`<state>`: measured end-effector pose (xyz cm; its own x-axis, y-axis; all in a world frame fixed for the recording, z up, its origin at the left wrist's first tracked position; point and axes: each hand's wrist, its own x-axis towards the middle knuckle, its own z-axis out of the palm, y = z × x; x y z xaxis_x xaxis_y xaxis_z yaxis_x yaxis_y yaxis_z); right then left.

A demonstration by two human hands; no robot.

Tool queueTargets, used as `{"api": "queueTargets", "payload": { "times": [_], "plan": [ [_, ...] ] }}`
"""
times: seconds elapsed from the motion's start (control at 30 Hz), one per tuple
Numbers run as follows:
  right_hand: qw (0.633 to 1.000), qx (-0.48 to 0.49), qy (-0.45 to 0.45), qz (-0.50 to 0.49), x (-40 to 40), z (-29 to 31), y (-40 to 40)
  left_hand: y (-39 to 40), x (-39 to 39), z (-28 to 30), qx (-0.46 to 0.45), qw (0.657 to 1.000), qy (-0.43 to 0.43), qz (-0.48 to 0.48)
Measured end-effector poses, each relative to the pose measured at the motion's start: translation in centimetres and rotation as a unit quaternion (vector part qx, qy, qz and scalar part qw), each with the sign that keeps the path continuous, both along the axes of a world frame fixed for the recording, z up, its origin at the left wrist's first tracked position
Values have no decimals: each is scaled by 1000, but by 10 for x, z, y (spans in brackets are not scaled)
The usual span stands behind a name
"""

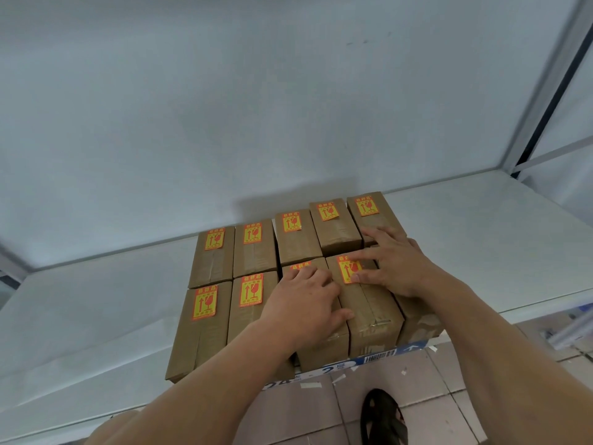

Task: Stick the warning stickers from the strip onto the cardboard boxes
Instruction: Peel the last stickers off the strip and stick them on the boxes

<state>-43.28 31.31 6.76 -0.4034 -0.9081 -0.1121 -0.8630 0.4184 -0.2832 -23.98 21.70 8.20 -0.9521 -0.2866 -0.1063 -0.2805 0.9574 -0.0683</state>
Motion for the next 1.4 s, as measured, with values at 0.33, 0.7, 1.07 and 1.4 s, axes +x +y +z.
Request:
{"api": "queueTargets", "payload": {
  "times": [0.33, 0.7, 1.07, 1.4],
  "plan": [
    [999, -16, -33, -14, 8, 8, -9, -1, 0, 1, 0, 1000, -5, 4],
    [1000, 13, -11, 11, 17, 4, -18, -3, 0, -3, 6, 1000, -2, 6],
    [1000, 3, -8, -26, 1, 3, -4, -2, -3, 3, -1, 1000, -18, 11],
    [999, 12, -20, -49, -1, -1, -3, -5, -3, 1, 21, 1000, -18, 16]
  ]
}}
